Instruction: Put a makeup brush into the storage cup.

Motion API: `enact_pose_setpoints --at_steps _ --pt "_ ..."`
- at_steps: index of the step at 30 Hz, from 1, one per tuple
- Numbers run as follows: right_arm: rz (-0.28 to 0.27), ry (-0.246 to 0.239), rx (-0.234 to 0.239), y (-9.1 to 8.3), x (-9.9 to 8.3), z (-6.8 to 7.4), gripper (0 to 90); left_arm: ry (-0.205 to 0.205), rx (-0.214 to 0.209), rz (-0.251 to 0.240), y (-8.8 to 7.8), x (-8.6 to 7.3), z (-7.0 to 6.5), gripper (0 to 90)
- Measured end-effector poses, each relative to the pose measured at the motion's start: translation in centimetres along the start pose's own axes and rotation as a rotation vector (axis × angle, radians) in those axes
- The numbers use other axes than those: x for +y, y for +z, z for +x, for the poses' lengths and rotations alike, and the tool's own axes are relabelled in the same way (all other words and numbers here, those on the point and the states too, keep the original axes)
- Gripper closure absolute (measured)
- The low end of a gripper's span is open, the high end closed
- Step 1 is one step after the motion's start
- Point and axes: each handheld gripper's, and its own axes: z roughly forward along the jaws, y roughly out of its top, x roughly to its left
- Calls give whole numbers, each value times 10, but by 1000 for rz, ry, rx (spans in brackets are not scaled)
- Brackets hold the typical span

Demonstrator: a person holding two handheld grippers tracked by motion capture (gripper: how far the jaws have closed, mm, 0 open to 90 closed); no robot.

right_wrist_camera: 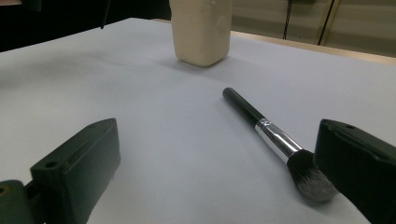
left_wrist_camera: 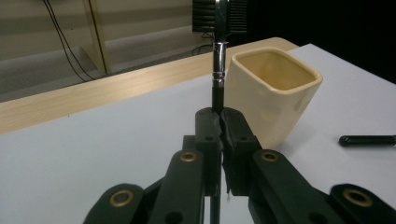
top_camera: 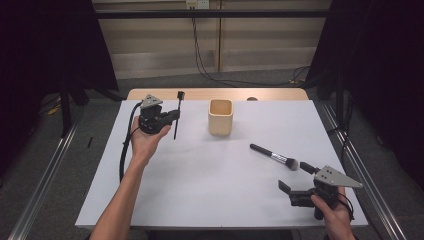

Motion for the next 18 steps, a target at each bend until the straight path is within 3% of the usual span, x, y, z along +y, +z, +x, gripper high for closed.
enact_pose_setpoints --at_steps 9,18 --pt "1 -1 -3 0 0 0 2 7 -46 -87 -9 6 -7 862" --pt "-1 1 -1 1 0 0 2 0 -52 -105 -9 10 -11 862"
